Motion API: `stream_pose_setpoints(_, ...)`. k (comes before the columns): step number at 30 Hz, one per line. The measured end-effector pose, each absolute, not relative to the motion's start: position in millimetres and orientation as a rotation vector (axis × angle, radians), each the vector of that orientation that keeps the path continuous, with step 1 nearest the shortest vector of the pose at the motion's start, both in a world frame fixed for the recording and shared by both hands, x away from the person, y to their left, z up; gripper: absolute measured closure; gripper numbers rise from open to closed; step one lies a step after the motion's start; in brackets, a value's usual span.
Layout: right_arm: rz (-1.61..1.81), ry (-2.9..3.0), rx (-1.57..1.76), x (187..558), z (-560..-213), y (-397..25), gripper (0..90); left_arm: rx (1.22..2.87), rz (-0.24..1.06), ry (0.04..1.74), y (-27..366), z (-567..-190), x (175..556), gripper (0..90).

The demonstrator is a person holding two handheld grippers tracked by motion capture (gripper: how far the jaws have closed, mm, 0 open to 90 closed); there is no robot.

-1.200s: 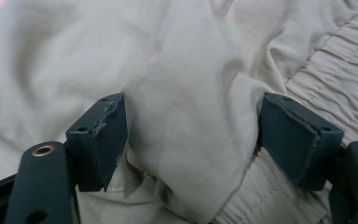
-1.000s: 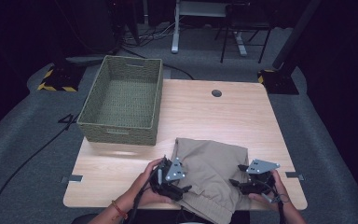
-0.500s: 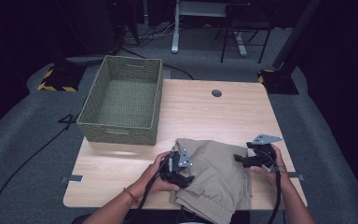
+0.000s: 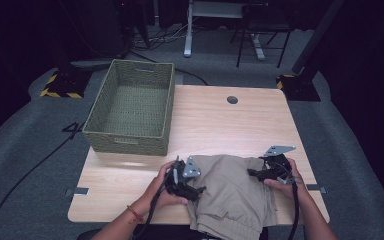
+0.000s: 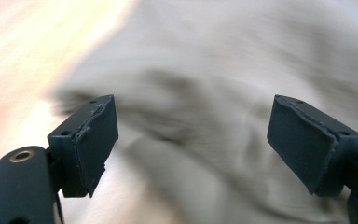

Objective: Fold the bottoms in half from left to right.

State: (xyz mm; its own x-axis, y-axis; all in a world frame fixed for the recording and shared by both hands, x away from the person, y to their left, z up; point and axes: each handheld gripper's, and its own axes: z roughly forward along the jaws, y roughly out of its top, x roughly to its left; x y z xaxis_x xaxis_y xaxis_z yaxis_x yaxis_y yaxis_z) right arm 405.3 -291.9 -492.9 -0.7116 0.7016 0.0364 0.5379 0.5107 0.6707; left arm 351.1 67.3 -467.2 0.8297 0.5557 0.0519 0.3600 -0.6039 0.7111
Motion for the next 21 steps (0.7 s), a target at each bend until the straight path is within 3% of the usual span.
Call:
stream_pose_setpoints(5, 1.017, 2.561, 0.984, 405.6, -491.5, -286.5, 40.8, 2.283, 0.321, 0.721, 74.6, -469.4, 378.2, 15.6)
stream_pose_setpoints(11, 1.042, 2.609, 0.9, 411.8, -491.7, -280.3, 42.5, 2.343, 0.281, 0.679, 63.9, -478.7, 397.1, 15.4)
stream_pose_setpoints(19, 1.078, 2.612, 0.855, 409.3, -493.2, -274.9, 46.9, 2.376, 0.206, 0.77, 58.7, -498.0, 409.4, 0.4)
stream_pose_setpoints(21, 1.086, 2.614, 0.853, 408.0, -493.1, -273.5, 51.9, 2.375, 0.2, 0.751, 57.6, -497.7, 406.7, 1.5)
